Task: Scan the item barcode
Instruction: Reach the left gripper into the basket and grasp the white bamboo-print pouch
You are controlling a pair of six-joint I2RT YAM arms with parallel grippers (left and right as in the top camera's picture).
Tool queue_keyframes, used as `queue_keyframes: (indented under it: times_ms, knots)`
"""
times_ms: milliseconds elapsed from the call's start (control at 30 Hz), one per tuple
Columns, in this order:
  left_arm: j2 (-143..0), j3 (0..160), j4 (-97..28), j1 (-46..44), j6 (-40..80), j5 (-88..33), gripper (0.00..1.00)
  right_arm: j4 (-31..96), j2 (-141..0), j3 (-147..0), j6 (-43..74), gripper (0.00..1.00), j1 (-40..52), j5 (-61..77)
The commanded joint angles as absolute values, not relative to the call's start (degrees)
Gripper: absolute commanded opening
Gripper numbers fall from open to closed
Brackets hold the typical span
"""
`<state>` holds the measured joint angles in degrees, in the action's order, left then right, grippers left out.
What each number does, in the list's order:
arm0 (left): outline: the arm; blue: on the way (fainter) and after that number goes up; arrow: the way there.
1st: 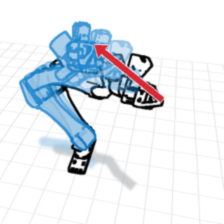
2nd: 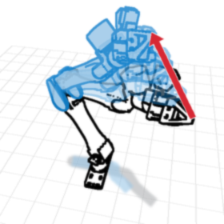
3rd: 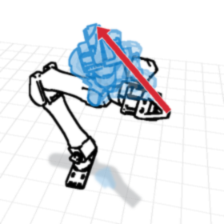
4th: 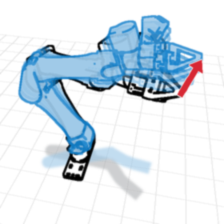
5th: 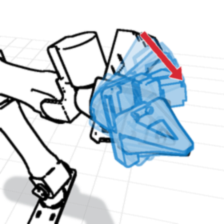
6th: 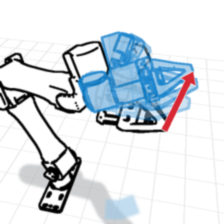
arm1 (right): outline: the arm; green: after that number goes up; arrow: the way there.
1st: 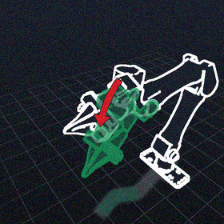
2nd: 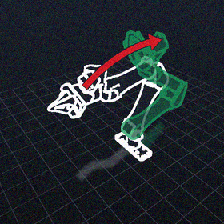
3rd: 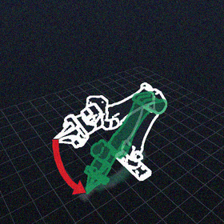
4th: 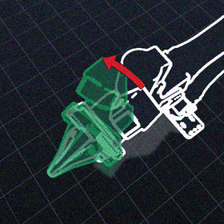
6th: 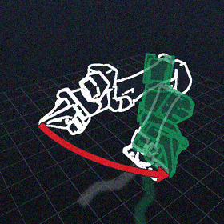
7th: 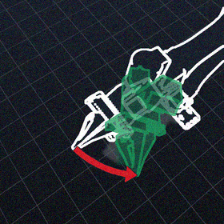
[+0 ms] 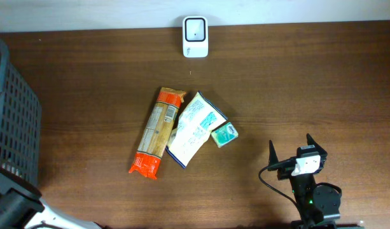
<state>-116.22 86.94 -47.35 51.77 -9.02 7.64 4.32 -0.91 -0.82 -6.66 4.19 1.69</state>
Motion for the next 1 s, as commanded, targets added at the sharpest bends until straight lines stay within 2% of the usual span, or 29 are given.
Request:
queue_keyframes:
  times_ms: [0,67,133,200,233,367,533,767,967]
  knots:
    - [-117.45,86.28,-48.27,52.1,-7.11,8.6,0.77,4.34,-0.54,-0.32,-6.83,0.99,4.45,1.21]
    - [-117.43,86.24,-48.99,52.1,-7.11,8.62,0.76,4.34,-0.54,-0.32,-6.83,0.99,4.45,1.21]
    - [-117.43,85.25,-49.1,52.1,-7.11,8.67,0.68,4.34,-0.54,-0.32,-6.83,0.99,4.45,1.21]
    - [-117.43,83.35,-48.84,52.18,-7.11,8.86,0.46,4.34,-0.54,-0.32,-6.83,0.99,4.45,1.21]
    - [-117.43,83.18,-48.77,52.31,-7.11,8.84,0.29,4.34,-0.54,-0.32,-6.83,0.99,4.45,1.21]
    - [-117.43,83.2,-48.21,52.31,-7.11,8.78,0.0,4.34,-0.54,-0.32,-6.83,0.99,4.45,1.21]
    - [-117.4,87.99,-51.68,52.25,-7.14,2.7,0.0,4.34,-0.54,-0.32,-6.83,0.99,4.45,1.21]
    - [-117.3,111.61,-64.38,50.09,-7.09,-6.31,0.0,4.34,-0.54,-0.32,-6.83,0.99,4.45,1.21]
    - [-116.16,126.45,-68.29,45.95,-6.57,-7.79,0.0,4.34,-0.54,-0.32,-6.83,0.99,4.45,1.21]
